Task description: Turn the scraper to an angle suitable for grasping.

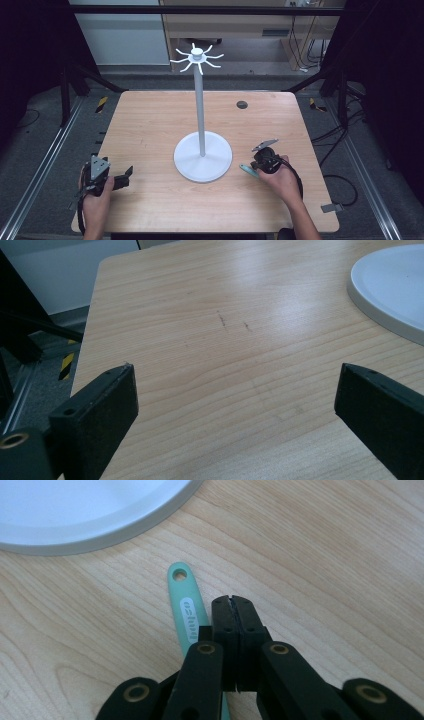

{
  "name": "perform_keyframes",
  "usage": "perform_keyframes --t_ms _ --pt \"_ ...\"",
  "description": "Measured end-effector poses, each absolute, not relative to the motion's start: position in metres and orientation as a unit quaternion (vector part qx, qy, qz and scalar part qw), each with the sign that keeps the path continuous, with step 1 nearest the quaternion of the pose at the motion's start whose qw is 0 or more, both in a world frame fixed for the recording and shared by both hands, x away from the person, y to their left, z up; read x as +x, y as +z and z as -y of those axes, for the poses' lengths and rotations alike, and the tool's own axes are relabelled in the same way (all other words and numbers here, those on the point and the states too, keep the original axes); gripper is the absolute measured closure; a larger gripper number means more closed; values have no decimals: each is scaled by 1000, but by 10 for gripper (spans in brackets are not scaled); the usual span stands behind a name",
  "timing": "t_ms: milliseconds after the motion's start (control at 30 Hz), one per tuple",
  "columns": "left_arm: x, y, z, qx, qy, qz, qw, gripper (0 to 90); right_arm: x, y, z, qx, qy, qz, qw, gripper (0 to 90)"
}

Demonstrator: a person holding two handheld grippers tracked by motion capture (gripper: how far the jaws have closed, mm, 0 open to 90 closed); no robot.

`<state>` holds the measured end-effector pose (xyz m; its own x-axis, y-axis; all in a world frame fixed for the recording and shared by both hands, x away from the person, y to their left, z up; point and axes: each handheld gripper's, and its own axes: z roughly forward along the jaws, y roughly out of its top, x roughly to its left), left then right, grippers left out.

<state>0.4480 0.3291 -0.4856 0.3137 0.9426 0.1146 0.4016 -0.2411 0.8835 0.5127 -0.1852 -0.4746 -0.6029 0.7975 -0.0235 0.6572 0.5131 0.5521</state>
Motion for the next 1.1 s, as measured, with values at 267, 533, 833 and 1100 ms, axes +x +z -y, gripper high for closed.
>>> perform_keyframes --t_ms 267,533,833,1100 --pt "448 -485 -329 710 345 -473 391 34 511 -464 181 403 237 -874 130 841" --pt "449 -486 -329 708 343 -475 394 34 512 -460 177 390 216 -887 119 738" --pt "448 -486 -330 710 342 -475 392 35 515 -461 170 379 191 -900 102 663" --pt "449 -486 -329 712 341 -473 392 38 520 -461 163 365 160 -913 91 657"
